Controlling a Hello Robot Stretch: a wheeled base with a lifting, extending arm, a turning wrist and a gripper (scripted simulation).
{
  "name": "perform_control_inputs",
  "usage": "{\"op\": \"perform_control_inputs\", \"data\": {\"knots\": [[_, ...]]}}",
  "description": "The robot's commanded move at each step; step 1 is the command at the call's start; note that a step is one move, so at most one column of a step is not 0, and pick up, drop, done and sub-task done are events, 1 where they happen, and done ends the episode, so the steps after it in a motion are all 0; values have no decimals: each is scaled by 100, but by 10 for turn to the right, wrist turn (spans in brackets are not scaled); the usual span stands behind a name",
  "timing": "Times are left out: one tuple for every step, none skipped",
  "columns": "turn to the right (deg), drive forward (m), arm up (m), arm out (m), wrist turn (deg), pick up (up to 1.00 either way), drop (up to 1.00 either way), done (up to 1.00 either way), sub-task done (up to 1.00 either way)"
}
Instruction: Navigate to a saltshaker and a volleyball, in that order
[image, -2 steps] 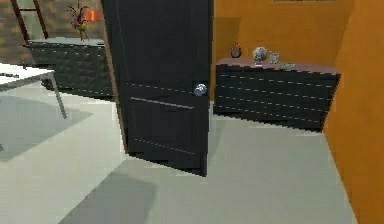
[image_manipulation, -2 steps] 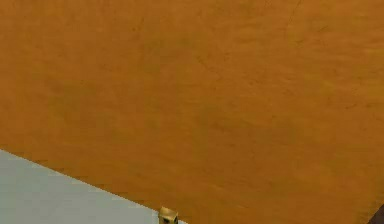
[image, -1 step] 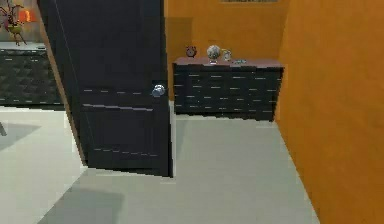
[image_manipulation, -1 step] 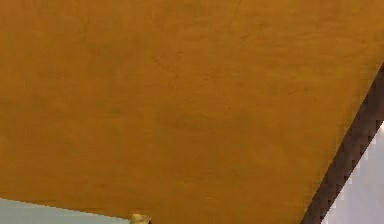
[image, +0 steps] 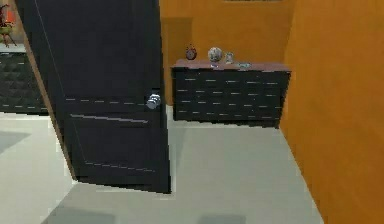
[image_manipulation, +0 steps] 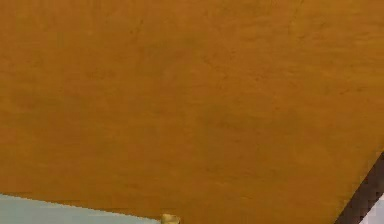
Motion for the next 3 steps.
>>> {"op": "perform_control_inputs", "data": {"knots": [[180, 0, 0, 0, 0, 0, 0, 0, 0], [0, 100, 0, 0, 0, 0, 0, 0, 0], [0, 100, 0, 0, 0, 0, 0, 0, 0]]}}
